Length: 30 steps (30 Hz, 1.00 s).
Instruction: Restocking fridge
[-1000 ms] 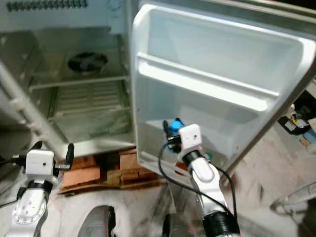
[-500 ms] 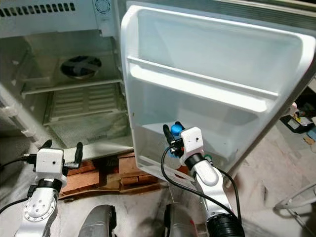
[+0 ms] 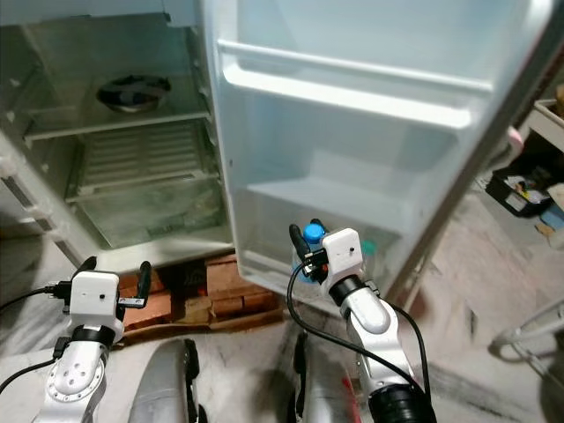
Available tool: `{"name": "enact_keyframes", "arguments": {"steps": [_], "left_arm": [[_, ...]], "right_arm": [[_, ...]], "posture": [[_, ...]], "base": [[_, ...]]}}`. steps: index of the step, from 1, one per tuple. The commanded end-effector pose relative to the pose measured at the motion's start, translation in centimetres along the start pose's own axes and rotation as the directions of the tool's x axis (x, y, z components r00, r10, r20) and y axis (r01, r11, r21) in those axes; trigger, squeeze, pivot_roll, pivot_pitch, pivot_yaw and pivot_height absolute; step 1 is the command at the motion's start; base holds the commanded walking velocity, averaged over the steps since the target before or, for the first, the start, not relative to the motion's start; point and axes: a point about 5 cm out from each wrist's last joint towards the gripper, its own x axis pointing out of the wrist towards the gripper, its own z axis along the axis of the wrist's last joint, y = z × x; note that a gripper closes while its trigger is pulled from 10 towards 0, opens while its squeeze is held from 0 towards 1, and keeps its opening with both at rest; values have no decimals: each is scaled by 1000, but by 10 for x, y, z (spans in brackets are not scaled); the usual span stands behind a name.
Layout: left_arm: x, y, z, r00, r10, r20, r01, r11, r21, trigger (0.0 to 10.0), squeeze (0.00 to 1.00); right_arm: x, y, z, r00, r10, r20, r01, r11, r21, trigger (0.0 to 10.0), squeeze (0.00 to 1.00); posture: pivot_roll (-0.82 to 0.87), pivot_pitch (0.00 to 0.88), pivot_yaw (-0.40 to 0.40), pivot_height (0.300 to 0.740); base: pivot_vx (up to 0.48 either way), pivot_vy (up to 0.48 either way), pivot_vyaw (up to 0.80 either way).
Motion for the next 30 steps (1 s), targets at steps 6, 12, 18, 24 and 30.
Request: {"name": "enact_keyframes", "arguments": {"steps": [6, 12, 18, 24, 30], "left_arm": [[-2, 4, 0, 1000, 25, -8, -25, 1000, 19, 10000, 0], [-5, 6, 2, 999, 49, -3, -49, 998, 28, 10000, 0], [-13, 11, 6, 997, 75, 2, -75, 996, 52, 10000, 0], [-19, 14, 10, 998, 66, 7, -67, 995, 72, 10000, 0], [-24, 25, 26, 991, 120, 60, -125, 988, 92, 10000, 0]], "right_arm": [[21, 26, 16, 990, 116, 75, -116, 993, 0, 10000, 0], [41, 49, 29, 971, 198, 132, -199, 980, -1, 10000, 0], [65, 70, 53, 934, 281, 220, -271, 960, -75, 10000, 0], [79, 68, 73, 920, 272, 283, -247, 962, -120, 10000, 0], [87, 73, 78, 897, 330, 293, -245, 925, -291, 10000, 0]], "posture": [[16, 71, 7, 535], [40, 96, 10, 535], [67, 129, 14, 535], [91, 161, 20, 535], [115, 188, 18, 535]], "base": [[0, 0, 0], [0, 0, 0], [0, 0, 0], [0, 0, 0], [0, 0, 0]]}}
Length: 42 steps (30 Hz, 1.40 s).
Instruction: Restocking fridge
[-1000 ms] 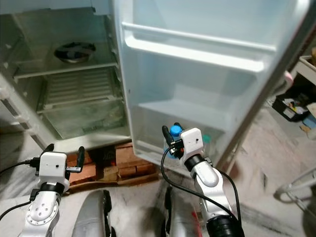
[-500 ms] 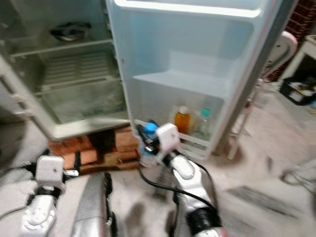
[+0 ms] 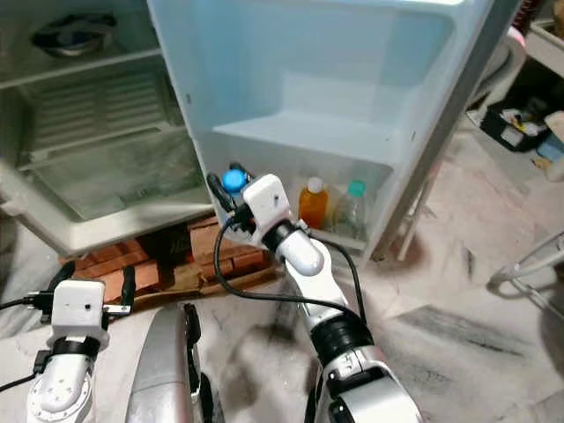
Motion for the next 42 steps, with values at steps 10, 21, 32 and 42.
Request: {"name": "enact_keyframes", "arguments": {"steps": [10, 21, 32, 42], "left_arm": [[-14, 14, -9, 997, 30, -64, -27, 998, 51, 10000, 0], [-24, 19, -4, 996, 51, -76, -46, 997, 69, 10000, 0], [-46, 21, 0, 991, 69, -117, -60, 995, 75, 10000, 0], [-55, 22, -1, 985, 68, -156, -57, 995, 78, 10000, 0]], "right_arm": [[-1, 0, -21, 995, -54, -79, 31, 961, -273, 10000, 0], [18, -3, -3, 997, -76, 31, 82, 913, -399, 10000, 0], [10, -22, -12, 980, -197, -20, 176, 912, -370, 10000, 0], [-21, -16, -58, 904, -283, -320, 265, 959, -99, 10000, 0]], "posture": [[142, 215, 28, 535], [175, 260, 5, 535], [199, 326, -9, 535], [204, 355, -14, 535]], "base": [[0, 0, 0], [0, 0, 0], [0, 0, 0], [0, 0, 0]]}}
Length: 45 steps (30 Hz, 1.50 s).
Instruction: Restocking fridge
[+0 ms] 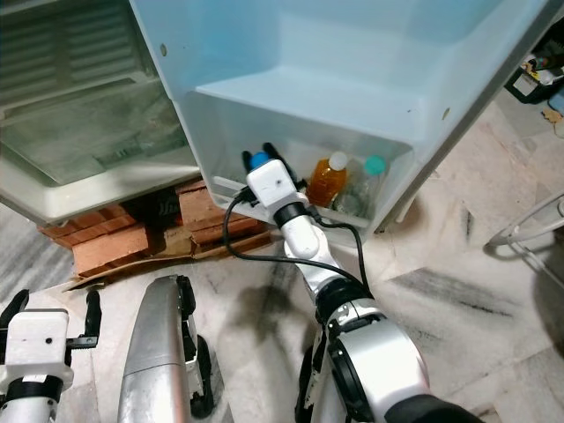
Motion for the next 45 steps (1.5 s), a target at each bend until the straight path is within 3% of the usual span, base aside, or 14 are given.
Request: {"name": "enact_keyframes", "arguments": {"steps": [1, 6, 7, 8, 22, 23, 28, 34, 39, 45], "left_arm": [[-4, 2, -4, 1000, 0, -29, 1, 1000, 14, 10000, 0], [-1, 1, -4, 1000, -1, -31, 1, 1000, 13, 10000, 0], [0, 0, -5, 999, 0, -32, 0, 1000, 13, 10000, 0], [1, 0, -5, 999, 1, -33, -1, 1000, 13, 10000, 0], [17, -5, -10, 1000, -1, -26, 1, 1000, 12, 10000, 0], [21, -6, -12, 1000, -2, -26, 2, 1000, 11, 10000, 0], [37, -11, -19, 1000, -9, -27, 10, 1000, 10, 10000, 0], [47, -15, -18, 1000, -22, -12, 22, 1000, 4, 10000, 0], [62, -27, -15, 998, -67, 11, 67, 998, -19, 10000, 0], [65, -30, -14, 997, -75, 24, 75, 997, -19, 10000, 0]], "right_arm": [[-19, 11, -29, 988, 43, -147, -37, 999, 39, 10000, 0], [-17, 3, -30, 987, 30, -160, -20, 998, 65, 10000, 0], [-17, 1, -30, 987, 25, -161, -13, 997, 73, 10000, 827], [-16, -1, -29, 987, 20, -161, -8, 997, 79, 10000, 1000], [-13, -11, -24, 991, 28, -128, -18, 997, 72, 10000, 1000], [-12, -13, -23, 992, 23, -122, -16, 998, 55, 10000, 1000], [-14, -28, -21, 995, -44, -94, 49, 998, 48, 10000, 1000], [-16, -35, -18, 997, -58, -52, 61, 996, 62, 10000, 1000], [-37, -36, -24, 999, -53, 9, 51, 991, 127, 10000, 1000], [-55, -30, -31, 998, -65, -3, 64, 980, 187, 10000, 1000]], "posture": [[203, 354, -15, 535], [198, 344, -14, 535], [194, 336, -13, 535], [193, 334, -13, 535], [166, 267, -15, 535], [142, 221, -13, 535], [112, 156, -4, 535], [96, 123, -3, 535], [90, 74, -11, 535], [97, 56, -18, 535]], "base": [[0, 0, 0], [0, 0, 0], [0, 0, 0], [0, 0, 0], [0, 0, 0], [0, 0, 0], [0, 0, 0], [0, 0, 0], [0, 0, 0], [0, 0, 0]]}}
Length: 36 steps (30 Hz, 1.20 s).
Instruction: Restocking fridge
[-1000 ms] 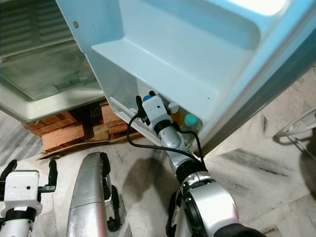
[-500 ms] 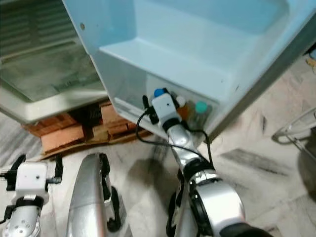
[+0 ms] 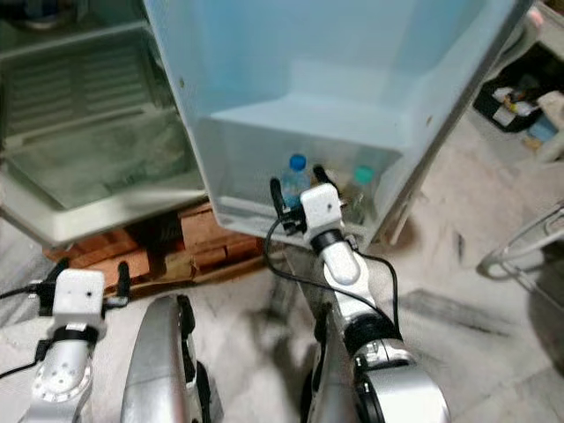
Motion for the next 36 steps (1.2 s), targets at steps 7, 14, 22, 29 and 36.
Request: {"name": "enact_keyframes", "arguments": {"steps": [7, 14, 22, 29, 36], "left_arm": [[2, -2, 2, 999, 7, 35, -7, 1000, -8, 10000, 0], [-2, -13, 5, 997, -19, 73, 24, 997, -71, 10000, 0], [-1, -18, 3, 996, -46, 77, 51, 996, -75, 10000, 0], [5, -20, 8, 994, -51, 92, 58, 995, -79, 10000, 0], [11, -19, 7, 994, -48, 101, 56, 995, -80, 10000, 0]], "right_arm": [[-32, -3, -1, 998, -52, -31, 53, 998, 42, 10000, 0], [-59, -11, 4, 994, -94, -57, 97, 994, 58, 10000, 0], [-53, -16, 16, 991, -115, -74, 120, 990, 73, 10000, 0], [-53, -10, 18, 992, -92, -91, 99, 992, 82, 10000, 0], [-52, -11, 17, 991, -85, -106, 94, 992, 83, 10000, 0]], "posture": [[59, 48, -9, 535], [47, 11, -17, 545], [38, 0, -12, 605], [26, 0, -14, 650], [20, 0, -19, 690]], "base": [[0, 0, 0], [0, 0, 0], [0, 0, 0], [0, 0, 0], [0, 0, 0]]}}
